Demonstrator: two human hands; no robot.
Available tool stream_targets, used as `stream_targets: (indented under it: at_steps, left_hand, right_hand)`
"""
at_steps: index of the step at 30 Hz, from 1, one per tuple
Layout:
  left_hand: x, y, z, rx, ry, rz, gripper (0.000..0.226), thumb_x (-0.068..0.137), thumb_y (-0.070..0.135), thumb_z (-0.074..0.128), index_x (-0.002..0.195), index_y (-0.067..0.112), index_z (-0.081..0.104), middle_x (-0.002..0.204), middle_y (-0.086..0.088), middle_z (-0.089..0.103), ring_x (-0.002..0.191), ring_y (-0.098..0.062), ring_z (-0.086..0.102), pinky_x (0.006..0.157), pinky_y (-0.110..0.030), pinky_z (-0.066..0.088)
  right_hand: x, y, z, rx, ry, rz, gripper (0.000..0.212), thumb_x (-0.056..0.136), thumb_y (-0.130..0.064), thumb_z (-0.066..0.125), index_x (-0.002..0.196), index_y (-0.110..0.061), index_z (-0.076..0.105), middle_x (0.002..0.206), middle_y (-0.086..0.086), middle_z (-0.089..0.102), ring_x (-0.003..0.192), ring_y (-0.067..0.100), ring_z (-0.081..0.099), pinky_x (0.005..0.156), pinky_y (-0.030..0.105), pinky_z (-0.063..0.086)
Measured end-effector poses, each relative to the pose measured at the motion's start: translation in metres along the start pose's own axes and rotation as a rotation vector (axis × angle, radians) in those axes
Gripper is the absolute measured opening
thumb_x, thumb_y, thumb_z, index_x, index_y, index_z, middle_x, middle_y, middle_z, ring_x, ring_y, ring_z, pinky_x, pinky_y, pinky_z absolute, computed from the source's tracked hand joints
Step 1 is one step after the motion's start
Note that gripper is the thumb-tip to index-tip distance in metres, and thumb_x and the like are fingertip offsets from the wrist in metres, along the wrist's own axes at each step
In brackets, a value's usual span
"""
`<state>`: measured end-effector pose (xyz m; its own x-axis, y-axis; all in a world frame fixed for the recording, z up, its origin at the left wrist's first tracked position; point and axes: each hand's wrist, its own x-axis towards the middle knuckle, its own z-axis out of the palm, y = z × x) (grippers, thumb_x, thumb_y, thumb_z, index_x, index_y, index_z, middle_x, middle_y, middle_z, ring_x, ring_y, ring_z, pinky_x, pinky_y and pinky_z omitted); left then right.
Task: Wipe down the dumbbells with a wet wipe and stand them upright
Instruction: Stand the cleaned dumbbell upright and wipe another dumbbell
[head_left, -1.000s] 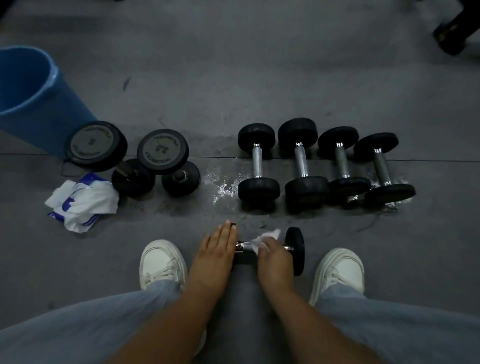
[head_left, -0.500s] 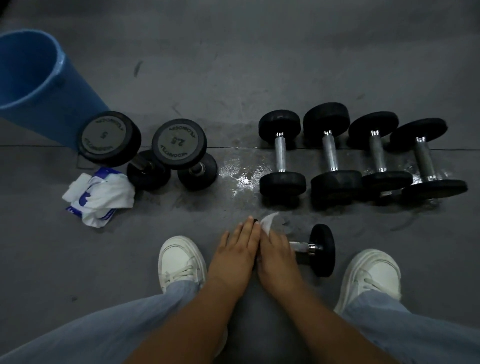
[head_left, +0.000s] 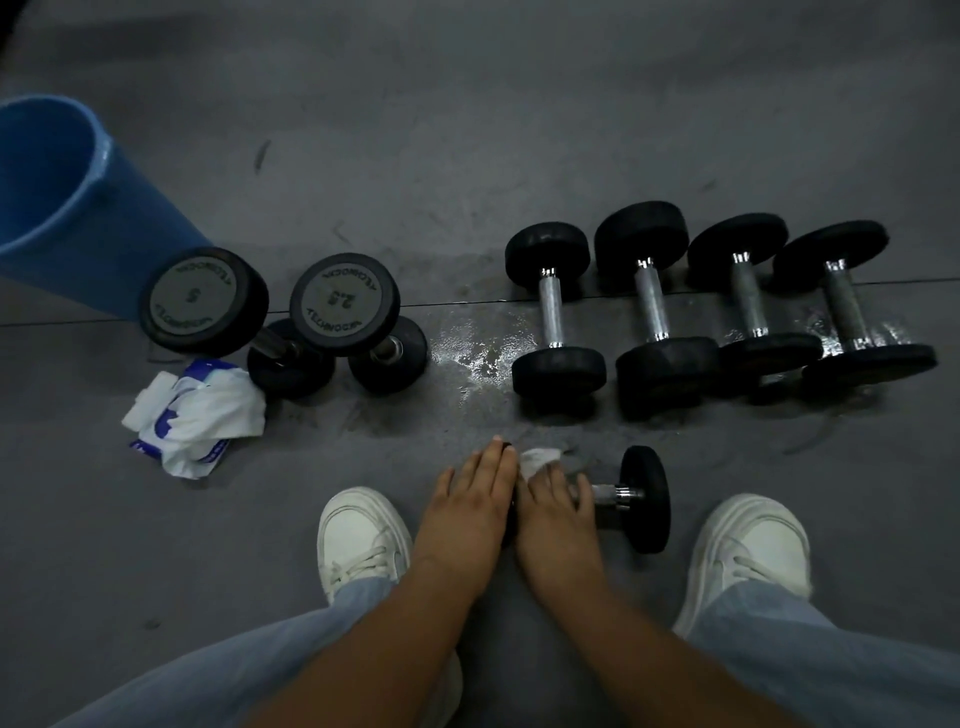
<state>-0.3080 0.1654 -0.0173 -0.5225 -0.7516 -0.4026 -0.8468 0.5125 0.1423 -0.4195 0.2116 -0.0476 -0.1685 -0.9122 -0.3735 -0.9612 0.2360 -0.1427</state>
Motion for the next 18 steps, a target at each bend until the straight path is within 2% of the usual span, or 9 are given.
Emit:
stream_targets:
  at_steps: [3, 6, 8, 10, 11, 12, 14, 16, 18]
  left_hand:
    - [0.002, 0.0, 0.0, -0.048, 0.041, 0.022, 0.08, 0.08, 0.02, 0.073, 0.151, 0.013, 0.036, 0.159, -0.007, 0.032, 0.139, -0.024, 0.043, 0.107, -0.047, 0.04]
    - [0.0, 0.001, -0.001, -0.075, 0.021, -0.017, 0.076, 0.085, 0.019, 0.068, 0.152, 0.013, 0.034, 0.16, -0.007, 0.03, 0.139, -0.025, 0.044, 0.107, -0.047, 0.04]
    - [0.004, 0.001, -0.002, -0.054, -0.024, 0.003, 0.076, 0.094, 0.021, 0.056, 0.158, 0.016, 0.015, 0.166, -0.004, 0.01, 0.148, -0.023, 0.025, 0.117, -0.046, 0.026]
    - [0.008, -0.002, -0.005, -0.046, -0.059, 0.012, 0.074, 0.1, 0.024, 0.046, 0.158, 0.019, 0.0, 0.166, 0.0, -0.005, 0.152, -0.021, 0.007, 0.121, -0.043, 0.013]
    - [0.009, -0.002, -0.006, -0.041, -0.05, 0.015, 0.074, 0.1, 0.025, 0.046, 0.158, 0.019, 0.0, 0.166, 0.0, -0.005, 0.152, -0.02, 0.006, 0.121, -0.043, 0.012]
    - [0.008, -0.002, -0.006, -0.054, -0.03, 0.02, 0.075, 0.099, 0.024, 0.048, 0.158, 0.019, 0.002, 0.166, 0.0, -0.004, 0.152, -0.021, 0.009, 0.12, -0.043, 0.014]
    - [0.005, 0.0, -0.002, -0.086, -0.003, 0.003, 0.076, 0.097, 0.022, 0.051, 0.158, 0.019, 0.007, 0.166, 0.0, 0.001, 0.15, -0.023, 0.017, 0.119, -0.044, 0.019]
    - [0.006, -0.001, -0.002, -0.065, -0.015, 0.003, 0.078, 0.096, 0.021, 0.052, 0.158, 0.02, 0.005, 0.166, 0.001, 0.0, 0.15, -0.021, 0.017, 0.119, -0.043, 0.019]
    - [0.013, -0.005, -0.005, -0.03, -0.04, 0.018, 0.082, 0.096, 0.023, 0.054, 0.157, 0.021, 0.0, 0.166, 0.002, -0.004, 0.151, -0.019, 0.01, 0.12, -0.041, 0.016]
  right_hand:
    - [0.002, -0.004, -0.004, 0.013, -0.016, 0.046, 0.053, 0.072, -0.022, 0.045, 0.12, -0.016, 0.066, 0.112, 0.01, 0.069, 0.119, 0.031, 0.057, 0.101, 0.053, 0.03]
    - [-0.023, -0.009, 0.003, 0.071, -0.011, 0.011, 0.055, 0.076, -0.021, 0.037, 0.123, -0.016, 0.064, 0.11, 0.005, 0.069, 0.118, 0.03, 0.057, 0.102, 0.05, 0.029]
    - [-0.01, -0.003, -0.002, 0.043, 0.013, -0.003, 0.053, 0.079, -0.021, 0.035, 0.125, -0.019, 0.062, 0.113, 0.005, 0.068, 0.123, 0.029, 0.054, 0.105, 0.051, 0.028]
    - [0.011, 0.003, -0.012, 0.031, -0.046, -0.002, 0.05, 0.09, -0.02, 0.038, 0.139, -0.022, 0.048, 0.132, 0.004, 0.058, 0.138, 0.026, 0.037, 0.113, 0.051, 0.014]
    - [0.013, 0.003, -0.012, 0.049, -0.059, -0.003, 0.051, 0.093, -0.021, 0.042, 0.143, -0.024, 0.042, 0.138, 0.003, 0.053, 0.142, 0.024, 0.031, 0.114, 0.049, 0.007]
    - [0.012, 0.004, -0.011, 0.072, -0.052, -0.014, 0.051, 0.091, -0.023, 0.048, 0.142, -0.026, 0.043, 0.137, 0.001, 0.055, 0.14, 0.022, 0.034, 0.113, 0.047, 0.004]
    - [0.009, 0.009, -0.015, 0.091, 0.002, -0.08, 0.047, 0.077, -0.029, 0.064, 0.125, -0.031, 0.06, 0.11, -0.006, 0.069, 0.118, 0.017, 0.056, 0.108, 0.042, 0.014]
    - [0.015, 0.02, -0.018, 0.197, 0.12, -0.108, 0.031, 0.071, -0.03, 0.064, 0.102, -0.032, 0.07, 0.083, -0.007, 0.07, 0.09, 0.016, 0.066, 0.096, 0.036, 0.032]
    - [0.022, 0.025, -0.027, 0.486, 0.153, 0.027, 0.029, 0.081, -0.022, 0.06, 0.108, -0.03, 0.068, 0.088, 0.0, 0.071, 0.088, 0.023, 0.066, 0.086, 0.034, 0.046]
